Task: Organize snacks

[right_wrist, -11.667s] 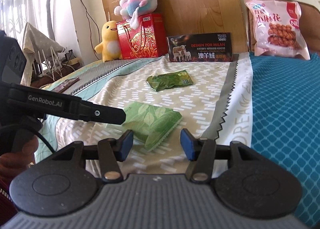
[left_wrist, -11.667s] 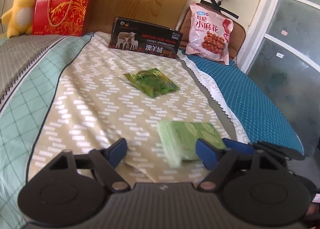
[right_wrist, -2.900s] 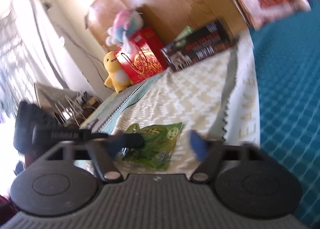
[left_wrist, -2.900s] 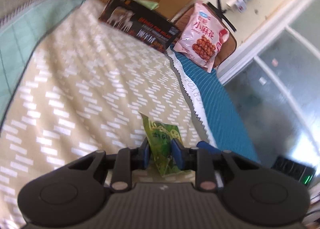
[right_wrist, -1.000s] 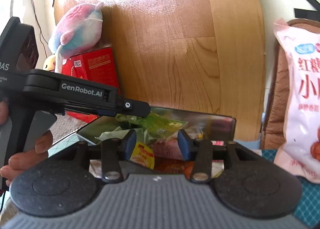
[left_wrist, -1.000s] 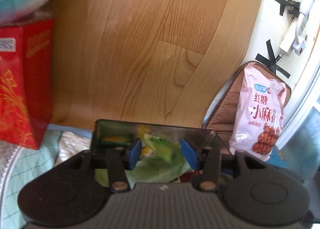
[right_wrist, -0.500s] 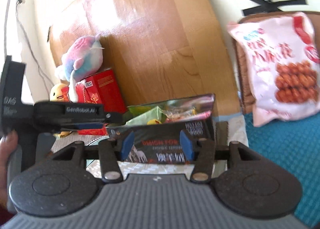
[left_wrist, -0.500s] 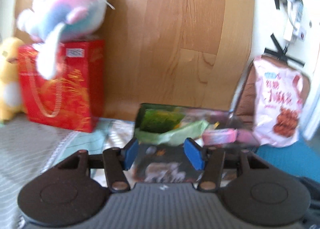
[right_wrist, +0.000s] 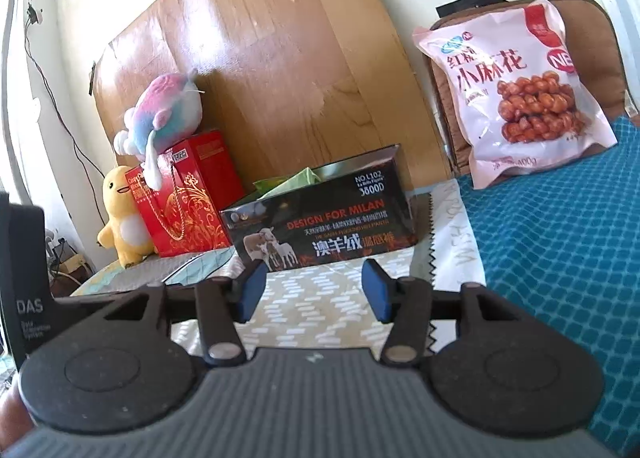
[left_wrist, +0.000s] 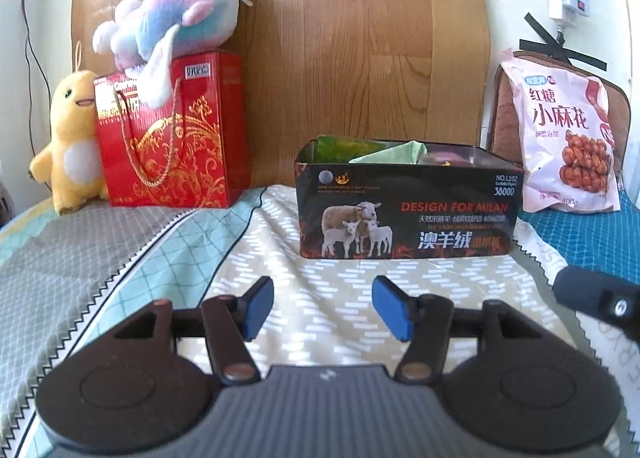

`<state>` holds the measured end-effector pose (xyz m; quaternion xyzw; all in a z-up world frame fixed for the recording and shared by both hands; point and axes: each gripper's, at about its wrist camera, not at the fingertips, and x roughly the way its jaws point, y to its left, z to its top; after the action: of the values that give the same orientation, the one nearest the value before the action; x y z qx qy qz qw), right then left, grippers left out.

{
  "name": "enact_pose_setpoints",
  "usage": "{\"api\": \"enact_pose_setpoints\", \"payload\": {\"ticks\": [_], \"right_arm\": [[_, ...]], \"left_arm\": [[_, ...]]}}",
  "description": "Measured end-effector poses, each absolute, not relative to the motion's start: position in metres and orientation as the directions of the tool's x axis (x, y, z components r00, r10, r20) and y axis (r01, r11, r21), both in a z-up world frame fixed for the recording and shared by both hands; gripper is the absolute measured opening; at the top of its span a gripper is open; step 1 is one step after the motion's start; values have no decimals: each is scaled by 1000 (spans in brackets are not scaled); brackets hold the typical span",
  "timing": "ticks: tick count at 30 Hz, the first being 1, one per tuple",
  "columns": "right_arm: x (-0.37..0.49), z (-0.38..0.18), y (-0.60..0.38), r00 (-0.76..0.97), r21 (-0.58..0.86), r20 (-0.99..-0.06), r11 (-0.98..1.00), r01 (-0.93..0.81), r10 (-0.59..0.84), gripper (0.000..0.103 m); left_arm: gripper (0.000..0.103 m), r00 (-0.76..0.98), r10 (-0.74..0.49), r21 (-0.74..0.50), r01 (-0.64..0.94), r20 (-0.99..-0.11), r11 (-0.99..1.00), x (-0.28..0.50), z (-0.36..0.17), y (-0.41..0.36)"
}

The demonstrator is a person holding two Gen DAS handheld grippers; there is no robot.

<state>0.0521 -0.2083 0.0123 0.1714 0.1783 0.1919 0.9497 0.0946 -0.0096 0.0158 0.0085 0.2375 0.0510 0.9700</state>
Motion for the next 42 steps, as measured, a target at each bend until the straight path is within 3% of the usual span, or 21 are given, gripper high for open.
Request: {"api": "enact_pose_setpoints", "payload": {"ticks": [16,25,35,42], "right_arm": [[47,11,-210,871,395,-263,870,-296,415,61],[69,8,-199,799,331,-400,884,-331,449,61],[69,7,-226,795,266,-423,898,-350,435,61],[73,2,-257,807,366,-403,884,-290,431,61]], "left_arm": [[60,894,95,60,-76,-438,995,90,15,-13],[63,898,76,36,-67,-432,997,89,16,-9],[73,908,71,27,-66,-414,997,85,18,-8],[73,904,71,32,-63,-422,997,88,17,-10]]}}
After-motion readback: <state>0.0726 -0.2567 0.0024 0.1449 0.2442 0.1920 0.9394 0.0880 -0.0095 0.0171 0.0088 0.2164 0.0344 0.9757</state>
